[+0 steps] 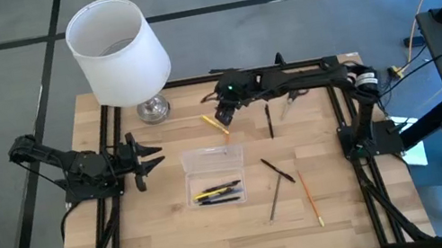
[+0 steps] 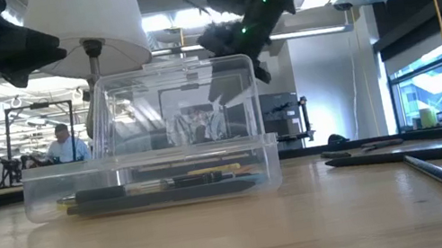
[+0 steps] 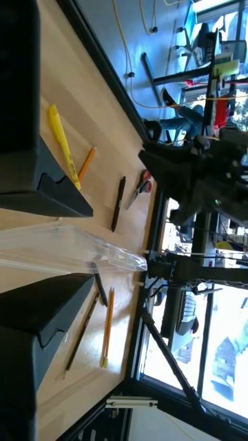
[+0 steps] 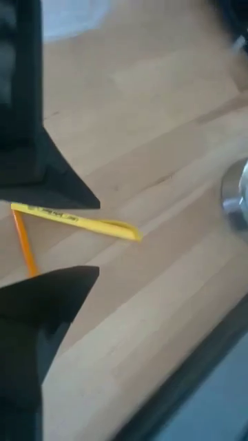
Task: Pick & place school supplies into a supply box
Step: Put the yellow pen into the transparent supply box
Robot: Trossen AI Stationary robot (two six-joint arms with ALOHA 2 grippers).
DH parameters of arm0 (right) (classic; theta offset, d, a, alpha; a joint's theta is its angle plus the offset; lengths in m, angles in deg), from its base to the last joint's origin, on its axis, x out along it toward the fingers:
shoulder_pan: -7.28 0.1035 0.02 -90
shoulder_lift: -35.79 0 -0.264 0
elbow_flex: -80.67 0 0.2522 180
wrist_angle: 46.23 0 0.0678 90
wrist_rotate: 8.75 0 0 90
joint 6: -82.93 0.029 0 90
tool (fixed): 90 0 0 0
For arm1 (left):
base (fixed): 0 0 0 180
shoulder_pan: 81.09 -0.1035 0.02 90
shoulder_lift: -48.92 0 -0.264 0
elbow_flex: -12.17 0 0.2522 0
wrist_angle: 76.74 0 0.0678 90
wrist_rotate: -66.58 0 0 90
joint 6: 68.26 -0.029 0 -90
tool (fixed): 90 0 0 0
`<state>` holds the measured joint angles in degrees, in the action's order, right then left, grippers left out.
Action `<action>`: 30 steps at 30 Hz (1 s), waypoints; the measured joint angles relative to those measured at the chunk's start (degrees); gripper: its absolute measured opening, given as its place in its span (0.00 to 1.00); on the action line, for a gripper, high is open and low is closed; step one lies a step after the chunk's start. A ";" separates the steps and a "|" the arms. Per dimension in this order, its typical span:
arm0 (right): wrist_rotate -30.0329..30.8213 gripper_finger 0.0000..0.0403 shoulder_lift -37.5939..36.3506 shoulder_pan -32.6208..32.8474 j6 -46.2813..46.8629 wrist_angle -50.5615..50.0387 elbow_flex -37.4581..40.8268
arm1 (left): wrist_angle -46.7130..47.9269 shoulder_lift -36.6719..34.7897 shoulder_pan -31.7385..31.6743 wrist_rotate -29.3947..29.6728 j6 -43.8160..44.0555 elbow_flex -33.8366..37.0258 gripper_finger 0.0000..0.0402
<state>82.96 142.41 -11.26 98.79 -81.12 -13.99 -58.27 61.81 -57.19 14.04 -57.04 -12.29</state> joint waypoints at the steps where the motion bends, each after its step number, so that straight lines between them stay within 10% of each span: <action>1: -0.31 0.41 0.31 -0.29 0.44 0.18 0.00 | 0.00 0.00 -0.01 0.00 0.00 0.00 0.34; 30: 1.25 0.49 9.98 2.91 -7.28 3.88 0.04 | 1.12 0.02 -0.02 0.00 0.00 0.00 0.34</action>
<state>84.21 152.39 -8.36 91.51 -77.24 -13.95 -57.15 61.83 -57.21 14.03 -57.04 -12.29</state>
